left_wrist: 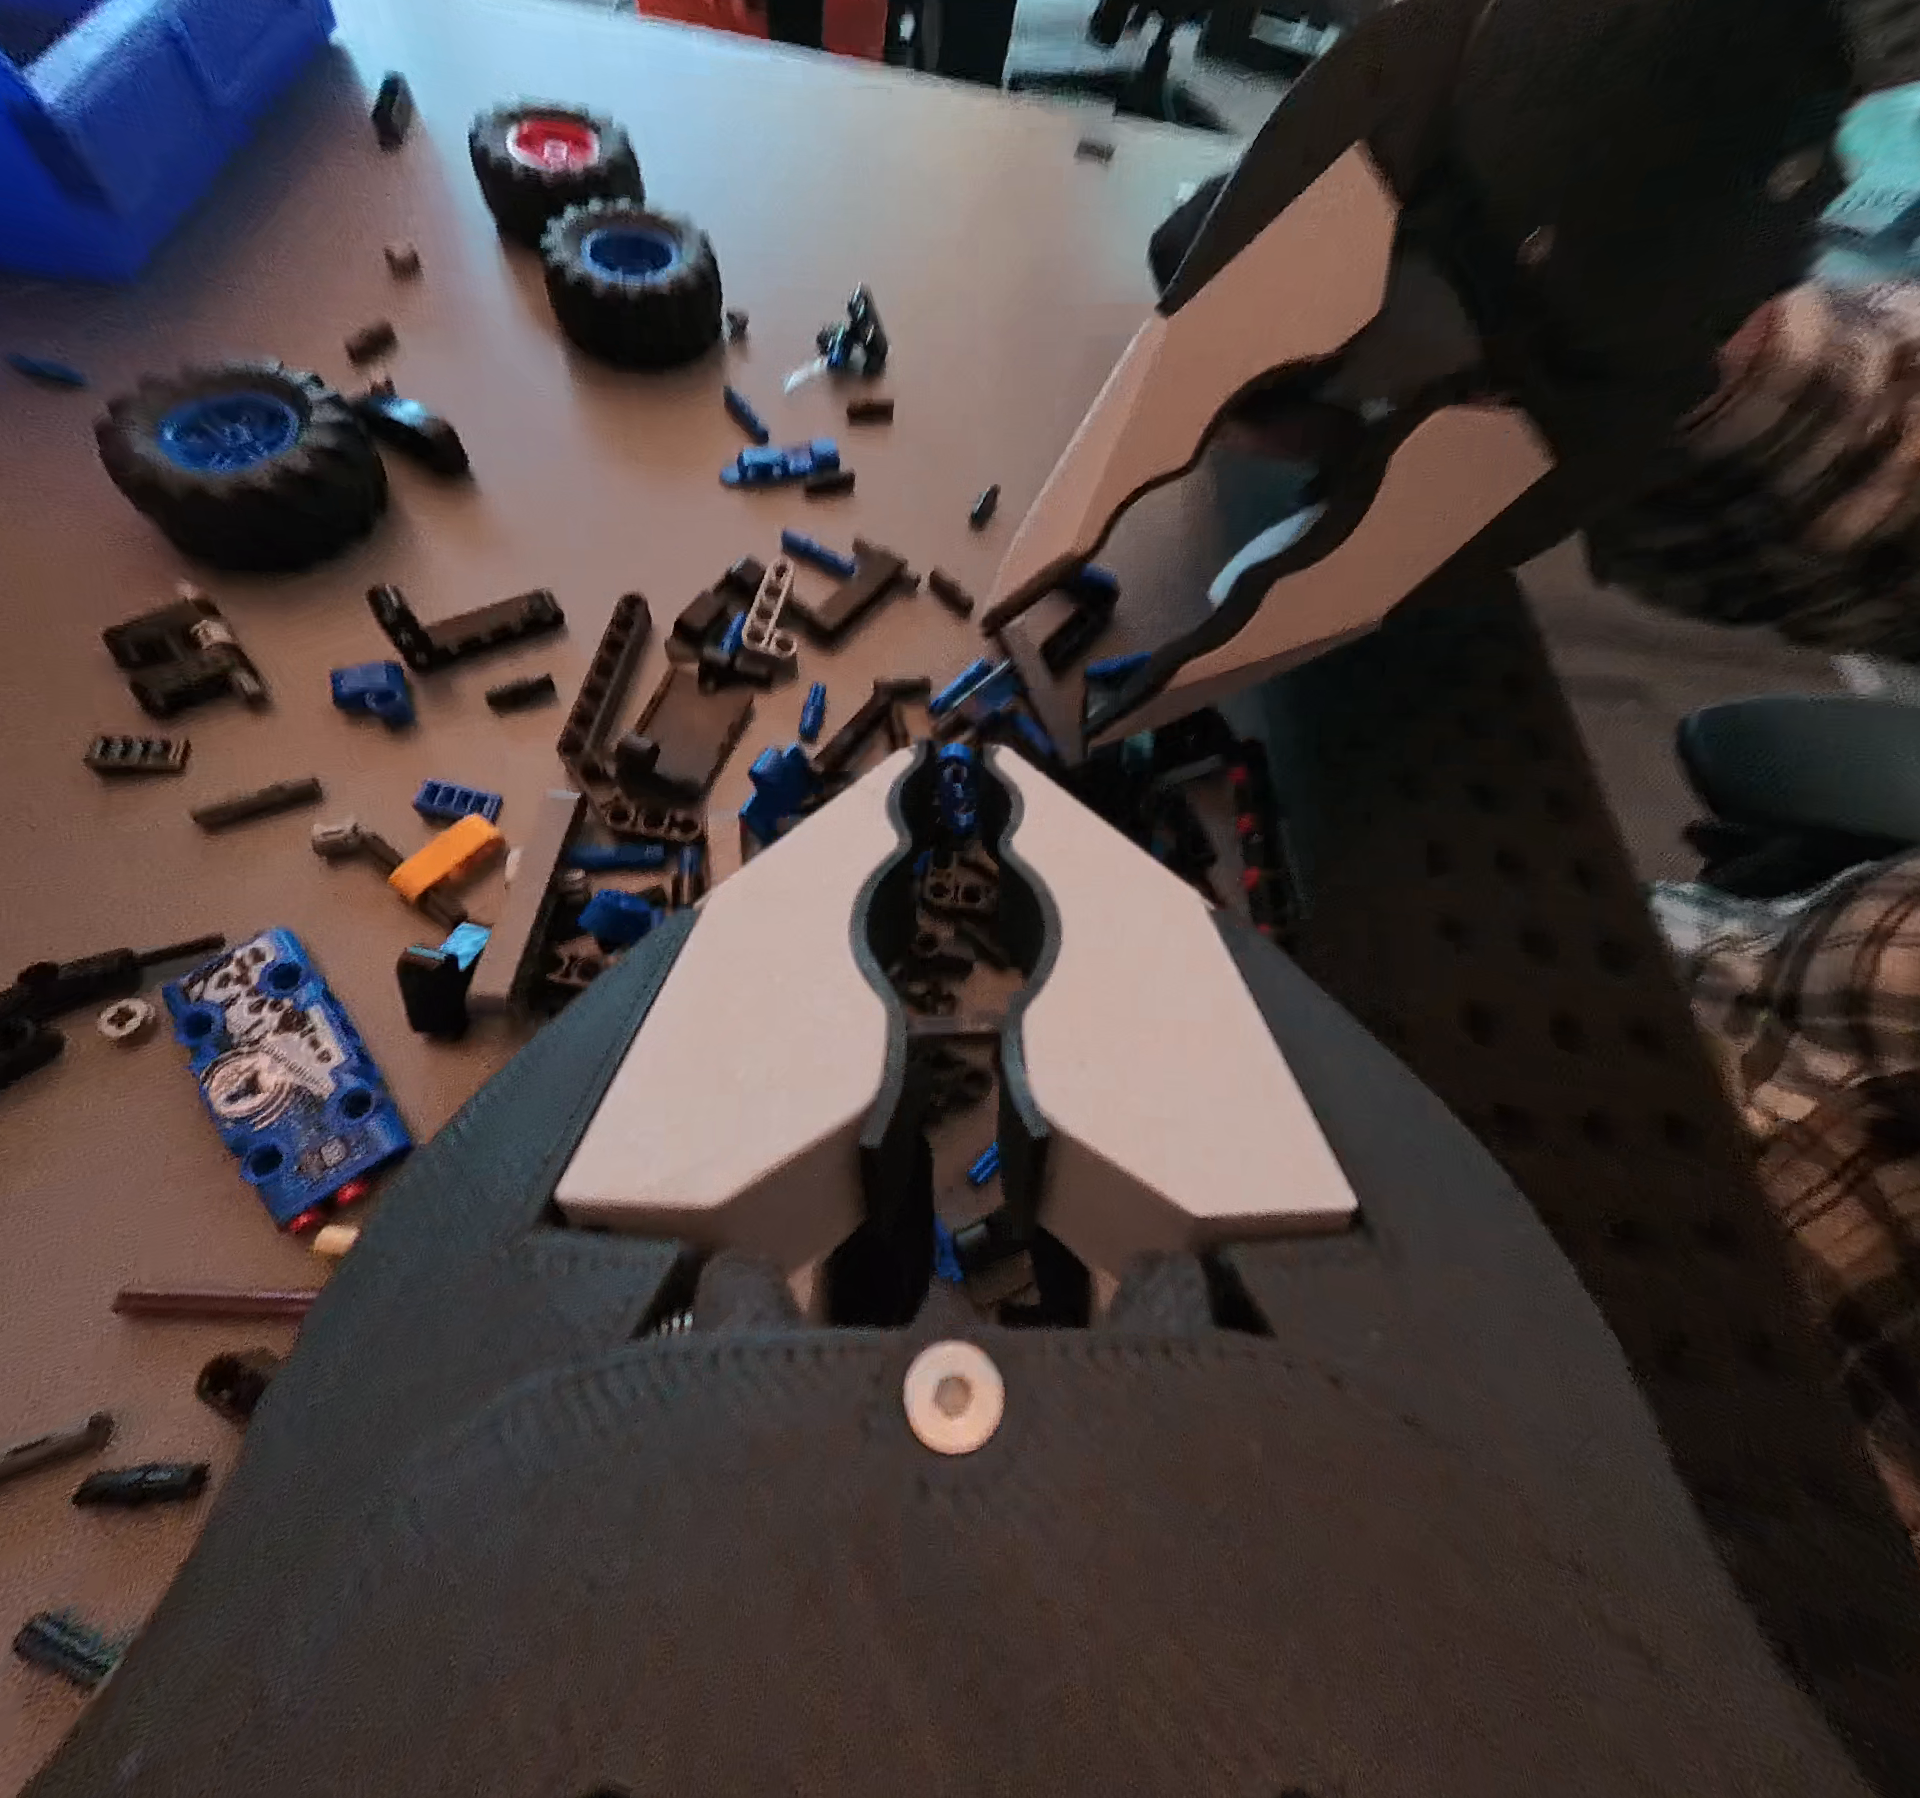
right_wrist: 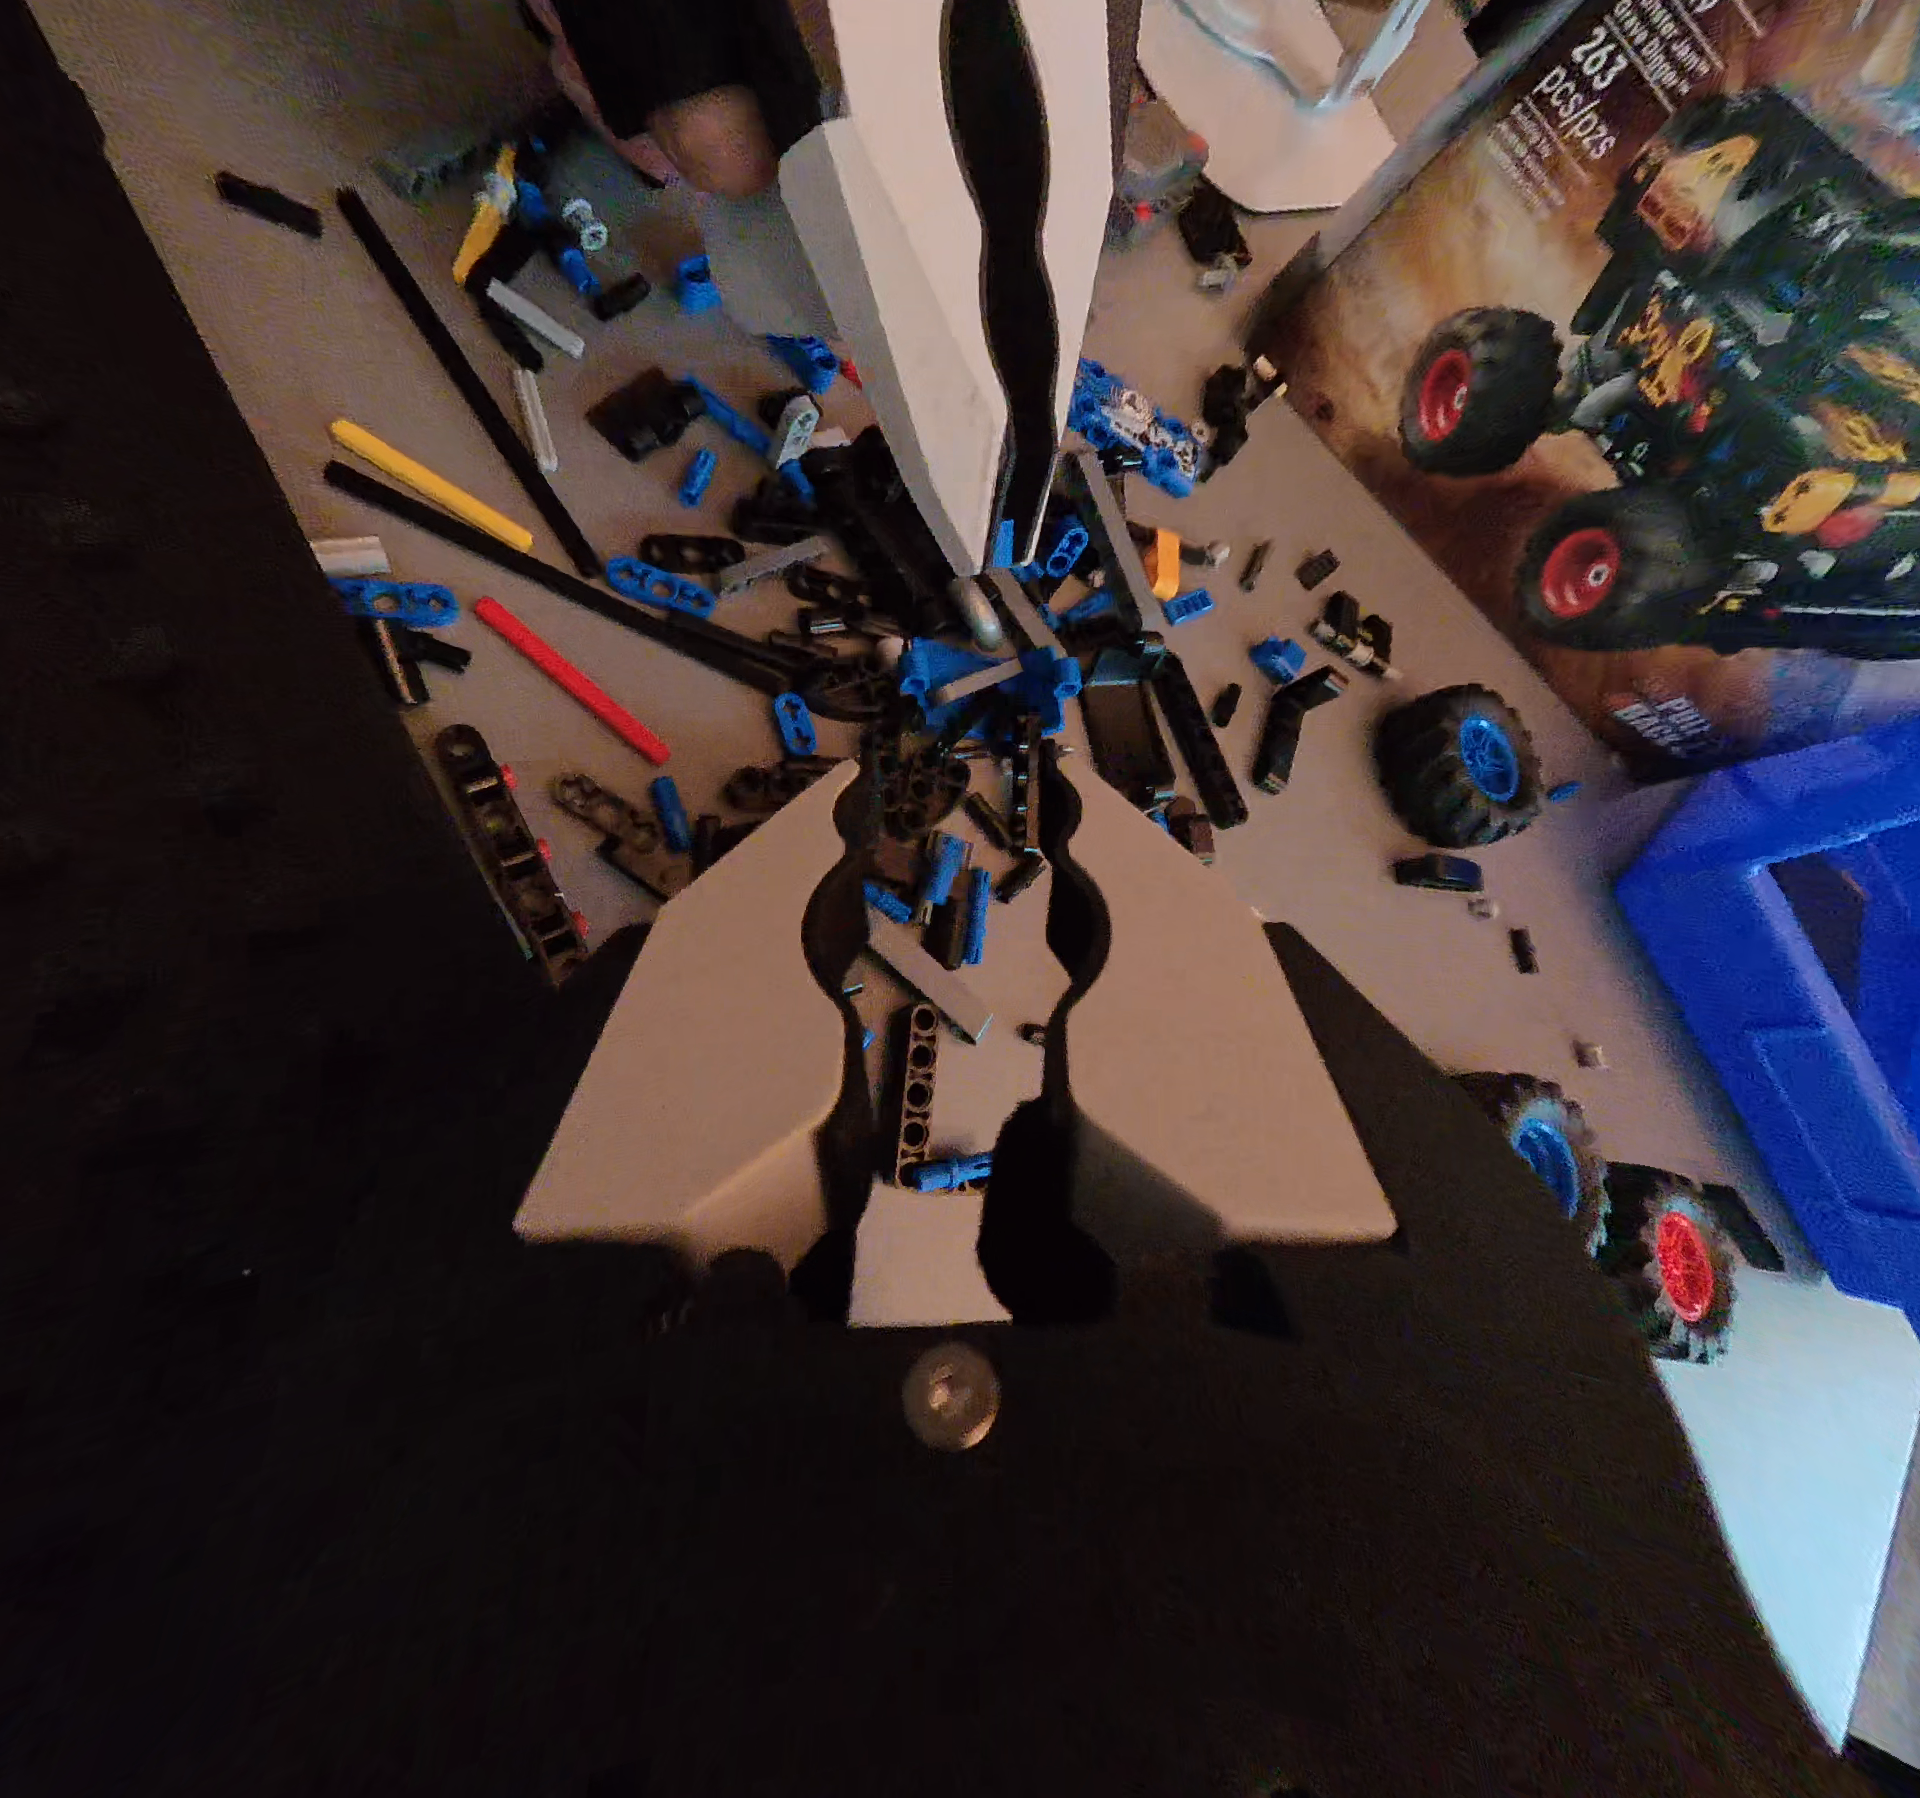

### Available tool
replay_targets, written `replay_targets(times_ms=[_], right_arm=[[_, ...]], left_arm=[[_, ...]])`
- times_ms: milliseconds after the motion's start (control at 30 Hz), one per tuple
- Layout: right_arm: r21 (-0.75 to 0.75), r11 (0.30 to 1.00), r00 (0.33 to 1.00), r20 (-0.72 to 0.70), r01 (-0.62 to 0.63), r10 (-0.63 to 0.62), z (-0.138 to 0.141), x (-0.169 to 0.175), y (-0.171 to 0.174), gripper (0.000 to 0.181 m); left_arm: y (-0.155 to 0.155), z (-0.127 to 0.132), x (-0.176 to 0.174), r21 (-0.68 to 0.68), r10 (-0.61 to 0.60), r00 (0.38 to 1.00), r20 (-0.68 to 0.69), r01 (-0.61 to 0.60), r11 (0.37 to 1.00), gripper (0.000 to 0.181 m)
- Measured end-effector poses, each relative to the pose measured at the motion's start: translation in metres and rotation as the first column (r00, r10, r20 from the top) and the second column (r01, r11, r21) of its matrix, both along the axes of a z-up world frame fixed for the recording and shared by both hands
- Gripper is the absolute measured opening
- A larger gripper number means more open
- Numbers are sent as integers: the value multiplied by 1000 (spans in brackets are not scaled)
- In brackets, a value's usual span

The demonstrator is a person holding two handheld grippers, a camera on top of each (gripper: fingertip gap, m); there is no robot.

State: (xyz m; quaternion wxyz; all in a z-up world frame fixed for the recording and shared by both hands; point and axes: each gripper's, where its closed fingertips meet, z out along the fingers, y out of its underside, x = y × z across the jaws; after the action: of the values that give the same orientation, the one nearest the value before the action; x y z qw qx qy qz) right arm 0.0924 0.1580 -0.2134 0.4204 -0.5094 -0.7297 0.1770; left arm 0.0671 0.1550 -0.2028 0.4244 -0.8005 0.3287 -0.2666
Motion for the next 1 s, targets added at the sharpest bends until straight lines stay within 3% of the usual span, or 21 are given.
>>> replay_targets(times_ms=[133, 167, 267, 300, 367, 400, 500, 633, 700, 833, 1000], right_arm=[[18, 1000, 1000, 5, 7, -7, -5, 7, -7, 23], [46, 999, 1000, 10, 25, -26, -5, 13, -2, 0], [-2, 991, 990, -41, 134, -134, 5, 33, 25, 0], [-41, 984, 982, -62, 176, -178, 9, 41, 38, 1], [-71, 956, 956, -53, 284, -288, 10, 60, 71, 26], [-70, 938, 940, -27, 339, -341, 7, 71, 90, 29], [-119, 883, 891, 45, 454, -452, -8, 97, 133, 33], [-259, 821, 861, 157, 508, -483, -38, 105, 155, 31], [-298, 811, 864, 162, 504, -477, -44, 101, 157, 20], [-293, 826, 876, 142, 481, -460, -43, 95, 154, 16], [-327, 882, 934, 9, 339, -356, -12, 71, 121, 15]], left_arm=[[2, -16, -2, 4, 16, 993, -119, -15, 1000, 12], [3, -18, -3, 3, 19, 991, -131, -19, 1000, 15], [4, -21, -4, -14, 26, 991, -130, -28, 1000, 18], [4, -21, -4, -11, 26, 991, -133, -28, 1000, 19], [5, -21, -5, -4, 32, 990, -137, -33, 999, 21], [6, -21, -5, -3, 35, 990, -140, -36, 999, 22], [8, -22, -8, 13, 49, 985, -166, -48, 999, 24], [9, -24, -6, 17, 49, 984, -173, -47, 999, 24], [10, -25, -7, 20, 50, 982, -182, -47, 999, 25], [12, -23, -5, 41, 56, 982, -182, -50, 998, 25], [17, -7, -1, 115, 76, 987, -139, -60, 992, 24]])
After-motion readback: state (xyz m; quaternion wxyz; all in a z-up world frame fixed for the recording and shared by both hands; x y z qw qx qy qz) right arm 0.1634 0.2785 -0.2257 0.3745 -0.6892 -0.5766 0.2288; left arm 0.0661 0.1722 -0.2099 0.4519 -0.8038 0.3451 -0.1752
